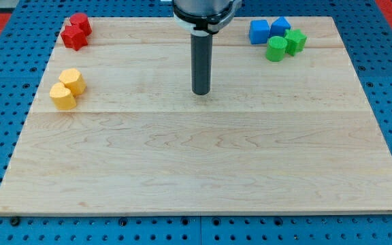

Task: Push the red blocks towards the yellow blocks

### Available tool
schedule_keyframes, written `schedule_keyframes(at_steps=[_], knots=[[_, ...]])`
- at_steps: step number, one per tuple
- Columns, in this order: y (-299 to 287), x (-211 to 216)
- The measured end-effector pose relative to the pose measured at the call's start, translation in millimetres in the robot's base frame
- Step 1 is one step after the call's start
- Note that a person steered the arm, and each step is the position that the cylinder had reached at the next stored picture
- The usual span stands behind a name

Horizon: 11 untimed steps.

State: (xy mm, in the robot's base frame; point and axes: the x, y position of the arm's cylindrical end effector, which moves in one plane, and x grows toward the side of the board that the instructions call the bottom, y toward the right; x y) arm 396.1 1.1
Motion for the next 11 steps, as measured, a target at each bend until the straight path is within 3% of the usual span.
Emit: schedule_keyframes(at_steps=[2,3,5,8,11], knots=[[-43.7,-65.7],[-47.0,-122.0],[-115.6,-192.0],[-262.3,-204.6],[-305.8,-202.8]])
